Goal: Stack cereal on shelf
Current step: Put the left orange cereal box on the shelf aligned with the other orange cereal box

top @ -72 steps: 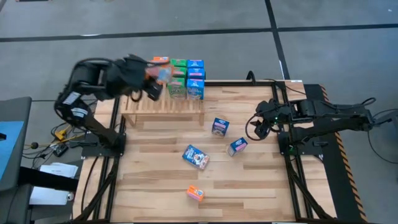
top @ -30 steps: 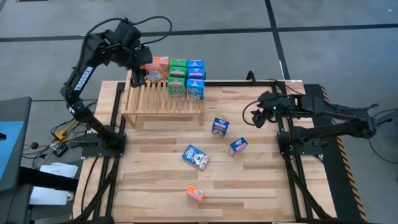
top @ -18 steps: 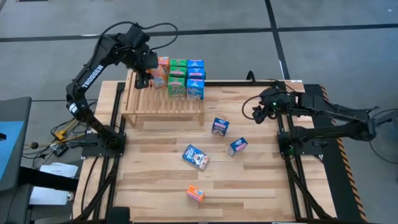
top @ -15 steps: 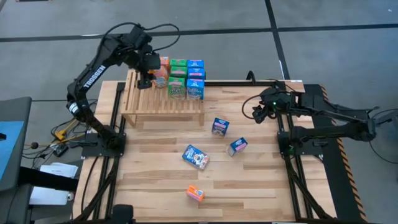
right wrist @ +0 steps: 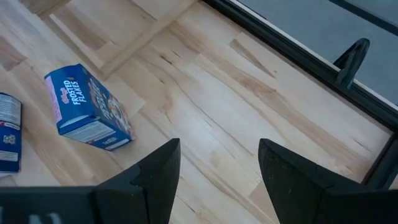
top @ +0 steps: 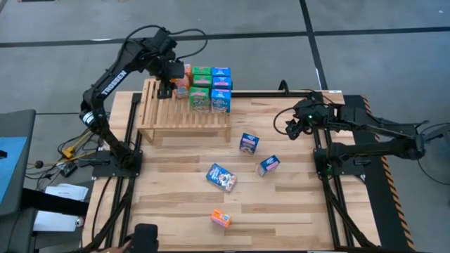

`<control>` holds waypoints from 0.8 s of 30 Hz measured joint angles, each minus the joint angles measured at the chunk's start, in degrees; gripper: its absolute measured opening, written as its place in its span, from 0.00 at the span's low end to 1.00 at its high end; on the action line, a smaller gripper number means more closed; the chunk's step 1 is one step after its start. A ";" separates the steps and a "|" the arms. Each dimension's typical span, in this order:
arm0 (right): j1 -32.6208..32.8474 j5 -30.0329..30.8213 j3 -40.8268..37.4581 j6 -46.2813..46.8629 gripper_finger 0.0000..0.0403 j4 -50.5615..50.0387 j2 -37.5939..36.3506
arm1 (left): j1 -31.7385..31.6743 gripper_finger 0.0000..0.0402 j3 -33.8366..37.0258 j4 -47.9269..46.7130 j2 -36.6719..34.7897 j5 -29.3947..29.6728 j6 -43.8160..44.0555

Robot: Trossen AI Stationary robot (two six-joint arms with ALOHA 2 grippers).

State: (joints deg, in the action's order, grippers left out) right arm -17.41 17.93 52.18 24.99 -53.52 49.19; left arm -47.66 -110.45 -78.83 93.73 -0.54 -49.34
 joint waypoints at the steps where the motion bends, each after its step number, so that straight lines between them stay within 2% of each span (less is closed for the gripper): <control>1: 0.00 -0.02 0.00 0.00 0.59 -0.02 0.00 | -0.07 0.45 0.00 -0.12 0.14 0.00 -0.04; 9: 0.00 0.00 0.00 -0.50 0.59 -0.09 -0.02 | 0.07 0.45 0.00 -0.13 0.20 -0.67 -1.41; 19: 0.00 -0.02 0.00 -1.51 0.59 -0.11 -0.01 | 0.09 0.45 0.00 0.30 0.15 1.59 -2.54; 24: 0.00 -0.02 0.00 -1.53 0.59 -0.11 0.00 | 0.11 0.50 0.00 0.35 0.13 1.43 -0.83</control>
State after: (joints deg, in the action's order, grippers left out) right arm -17.41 17.91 52.18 23.46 -53.63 49.19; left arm -47.55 -110.45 -78.48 93.86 0.89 -50.17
